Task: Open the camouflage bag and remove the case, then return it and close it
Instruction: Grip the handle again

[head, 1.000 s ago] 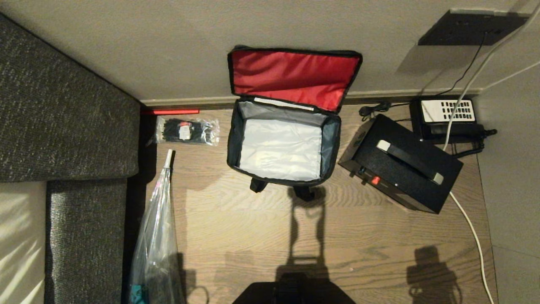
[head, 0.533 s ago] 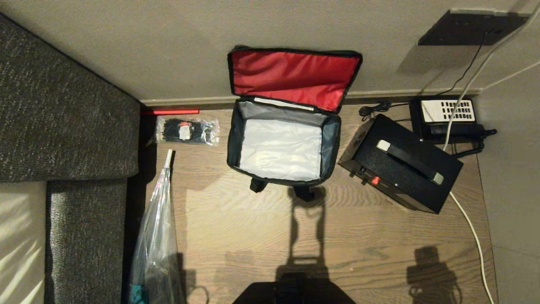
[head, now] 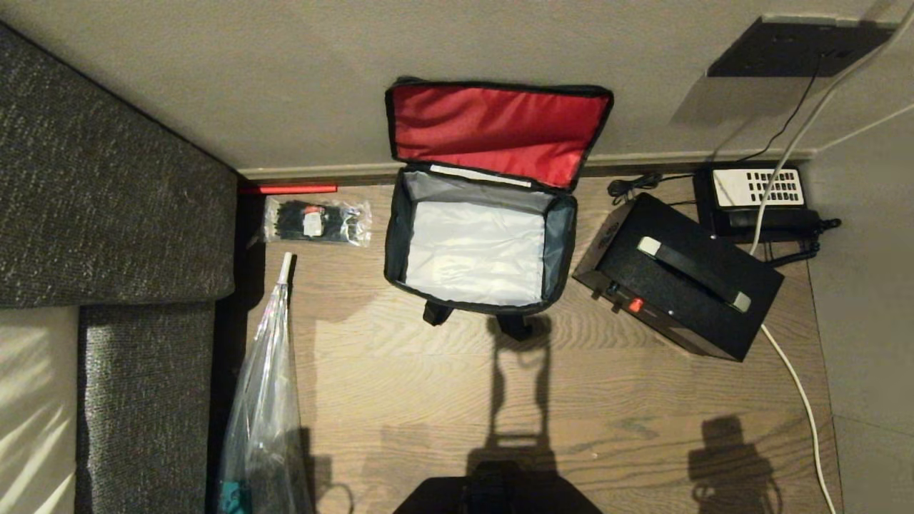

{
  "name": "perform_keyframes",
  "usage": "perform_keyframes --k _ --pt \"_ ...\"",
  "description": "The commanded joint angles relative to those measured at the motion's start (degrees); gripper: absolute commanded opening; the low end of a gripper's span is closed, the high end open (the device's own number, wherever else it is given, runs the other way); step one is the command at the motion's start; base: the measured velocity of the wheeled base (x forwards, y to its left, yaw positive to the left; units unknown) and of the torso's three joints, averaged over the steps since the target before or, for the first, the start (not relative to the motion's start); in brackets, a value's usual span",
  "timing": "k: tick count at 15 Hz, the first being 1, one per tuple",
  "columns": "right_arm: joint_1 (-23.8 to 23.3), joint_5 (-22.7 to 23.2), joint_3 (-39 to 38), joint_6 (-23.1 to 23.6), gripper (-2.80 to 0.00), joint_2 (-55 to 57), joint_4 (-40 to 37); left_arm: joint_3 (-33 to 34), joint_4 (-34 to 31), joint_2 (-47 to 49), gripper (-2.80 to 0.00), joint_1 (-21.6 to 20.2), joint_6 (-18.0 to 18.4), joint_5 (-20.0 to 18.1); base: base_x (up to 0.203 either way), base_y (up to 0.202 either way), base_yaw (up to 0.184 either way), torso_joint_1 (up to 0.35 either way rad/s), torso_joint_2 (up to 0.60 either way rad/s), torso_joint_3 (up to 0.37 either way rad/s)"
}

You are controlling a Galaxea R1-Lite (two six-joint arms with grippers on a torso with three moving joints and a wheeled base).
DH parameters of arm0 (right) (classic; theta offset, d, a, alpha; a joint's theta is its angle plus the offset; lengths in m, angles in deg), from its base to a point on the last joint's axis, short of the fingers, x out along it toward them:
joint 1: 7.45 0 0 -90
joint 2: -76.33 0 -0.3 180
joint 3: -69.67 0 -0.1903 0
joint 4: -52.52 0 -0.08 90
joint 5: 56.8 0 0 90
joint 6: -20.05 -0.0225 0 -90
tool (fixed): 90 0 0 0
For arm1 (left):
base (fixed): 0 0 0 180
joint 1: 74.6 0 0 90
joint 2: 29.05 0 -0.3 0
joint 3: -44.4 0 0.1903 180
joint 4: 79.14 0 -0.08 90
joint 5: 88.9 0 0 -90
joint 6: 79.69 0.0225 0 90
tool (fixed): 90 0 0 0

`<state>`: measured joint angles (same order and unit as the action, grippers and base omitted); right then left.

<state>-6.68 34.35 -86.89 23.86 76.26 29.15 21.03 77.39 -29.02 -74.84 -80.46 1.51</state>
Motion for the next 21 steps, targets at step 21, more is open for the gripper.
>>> perform_keyframes --k 21 --pt "0.0 0.0 0.0 0.1 -2.8 0.0 0.0 0.2 0.0 -0.1 -2.8 0.0 -0.1 0.0 0.0 0.0 0.0 0.0 0.0 0.0"
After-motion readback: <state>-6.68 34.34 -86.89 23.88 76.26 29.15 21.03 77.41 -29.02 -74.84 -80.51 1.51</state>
